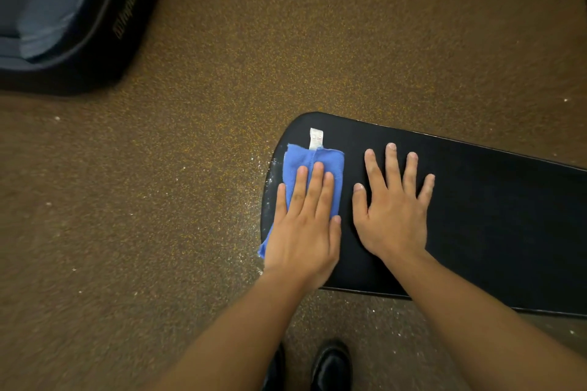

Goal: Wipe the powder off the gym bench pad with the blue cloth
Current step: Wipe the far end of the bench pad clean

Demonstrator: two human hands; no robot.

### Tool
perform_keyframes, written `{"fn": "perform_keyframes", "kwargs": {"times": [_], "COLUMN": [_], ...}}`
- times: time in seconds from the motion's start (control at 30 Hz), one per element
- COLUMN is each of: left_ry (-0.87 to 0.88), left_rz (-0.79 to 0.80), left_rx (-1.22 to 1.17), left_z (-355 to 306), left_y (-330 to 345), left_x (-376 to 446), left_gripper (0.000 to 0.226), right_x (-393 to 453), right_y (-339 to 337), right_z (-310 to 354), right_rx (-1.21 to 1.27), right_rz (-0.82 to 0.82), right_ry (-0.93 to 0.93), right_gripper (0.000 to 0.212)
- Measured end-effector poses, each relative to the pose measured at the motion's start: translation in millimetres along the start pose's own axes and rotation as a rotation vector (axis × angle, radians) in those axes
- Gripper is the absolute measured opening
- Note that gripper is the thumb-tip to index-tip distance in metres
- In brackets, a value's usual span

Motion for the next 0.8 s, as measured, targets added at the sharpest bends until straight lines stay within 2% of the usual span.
{"fn": "perform_keyframes", "kwargs": {"times": [0.23,0.4,0.8], "left_ry": [0.006,-0.037,-0.001], "left_rz": [-0.038,-0.078,-0.034], "left_rx": [-0.006,0.0,0.013], "left_z": [-0.3,18.5,19.2], "left_y": [-1.4,-8.1,-7.5], "left_x": [1.4,2.7,7.8], "left_gripper": [0.06,0.06,0.063], "right_x": [-9.5,-20.6,-20.4], "right_y": [-9.8,5.3,3.9], "right_z": [19.6,30.8,29.1], "right_rx": [0.153,0.095,0.056], "right_rz": [-0.028,-0.003,-0.021], "right_ry": [-0.067,-0.057,-0.034], "right_gripper": [0.059,0.059,0.057]}}
Point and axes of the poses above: each hand's wrist, its own x-axis towards the middle knuckle, its own y-axis out of the palm, z = x × y, the point moved 10 cm from there along x, towards the middle knuckle, and after that the axes turned 1 degree about y, right-handed, at the moved point
